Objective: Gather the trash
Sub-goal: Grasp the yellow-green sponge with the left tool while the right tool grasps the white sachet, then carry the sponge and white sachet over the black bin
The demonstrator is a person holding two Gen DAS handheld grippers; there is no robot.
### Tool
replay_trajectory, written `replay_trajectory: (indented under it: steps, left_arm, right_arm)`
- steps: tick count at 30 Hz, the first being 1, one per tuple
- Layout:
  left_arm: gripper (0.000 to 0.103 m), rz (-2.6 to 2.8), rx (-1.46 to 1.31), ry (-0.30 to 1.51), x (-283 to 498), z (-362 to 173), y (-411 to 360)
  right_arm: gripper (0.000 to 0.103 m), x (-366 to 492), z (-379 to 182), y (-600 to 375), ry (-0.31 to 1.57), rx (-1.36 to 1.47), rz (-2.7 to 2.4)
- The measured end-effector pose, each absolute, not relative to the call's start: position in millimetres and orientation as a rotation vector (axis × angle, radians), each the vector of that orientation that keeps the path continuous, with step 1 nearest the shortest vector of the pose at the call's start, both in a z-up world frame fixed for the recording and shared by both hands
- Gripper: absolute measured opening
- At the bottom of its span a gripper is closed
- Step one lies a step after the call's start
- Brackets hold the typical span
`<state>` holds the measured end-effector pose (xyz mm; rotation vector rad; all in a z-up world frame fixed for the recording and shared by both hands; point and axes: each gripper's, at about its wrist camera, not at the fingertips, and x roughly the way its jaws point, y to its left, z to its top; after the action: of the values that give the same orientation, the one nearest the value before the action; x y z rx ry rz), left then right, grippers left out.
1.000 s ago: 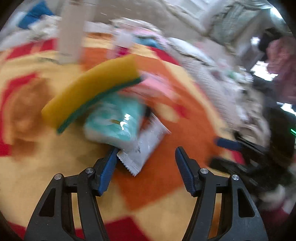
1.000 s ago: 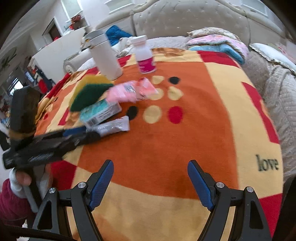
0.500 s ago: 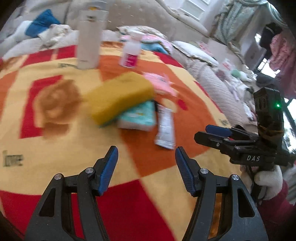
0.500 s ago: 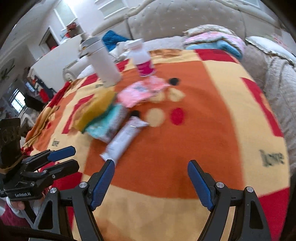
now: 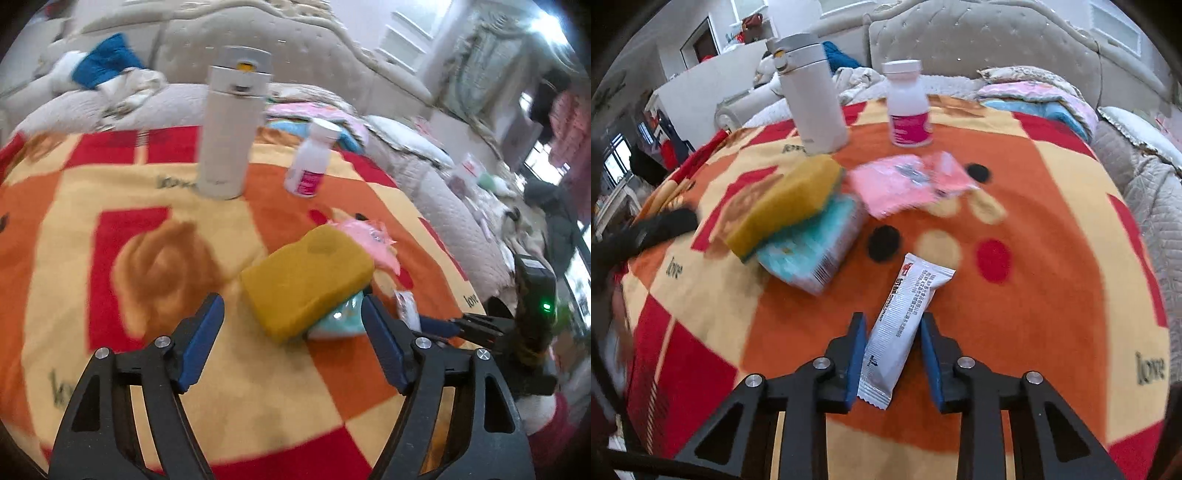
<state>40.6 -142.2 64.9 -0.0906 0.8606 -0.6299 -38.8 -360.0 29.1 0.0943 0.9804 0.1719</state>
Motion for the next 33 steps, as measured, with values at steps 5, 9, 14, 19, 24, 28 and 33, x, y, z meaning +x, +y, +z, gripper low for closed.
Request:
replay_trajectory:
  steps: [5, 9, 14, 19, 24, 28, 33]
  left_arm:
    - [0.080, -0.720, 0.036, 0.906, 72, 49, -176]
    - [0.080, -0.749, 0.143, 0.907, 75, 45, -197]
    - [0.079, -0.704, 0.179, 0.911, 72, 38, -205]
    - [0.058, -0.662, 0.065, 0.915, 63, 46, -187]
    - [0.035, -0.605, 0.008, 0.906, 37, 64, -170]
    - [0.030, -0.593, -0.027, 0.924, 13, 68, -166]
    - [0.028, -0.582, -0.057, 0.938, -20, 72, -171]
  right_arm:
    - [0.028, -55, 28, -384, 0.999, 0.126, 0.196]
    - [0.031, -56, 27, -385, 0.997, 0.117, 0.209]
    - [0.040, -49, 27, -374, 0.988, 0.097, 0.209]
    - [0.027, -51, 26, -372, 0.960, 0.056, 0.174]
    - [0.023, -65, 34, -378, 0.943, 0.079, 0.196]
    - [0.023, -84, 44, -381, 0.919, 0.093, 0.202]
    - [0.023, -109, 51, -384, 0.912, 0.111, 0.213]
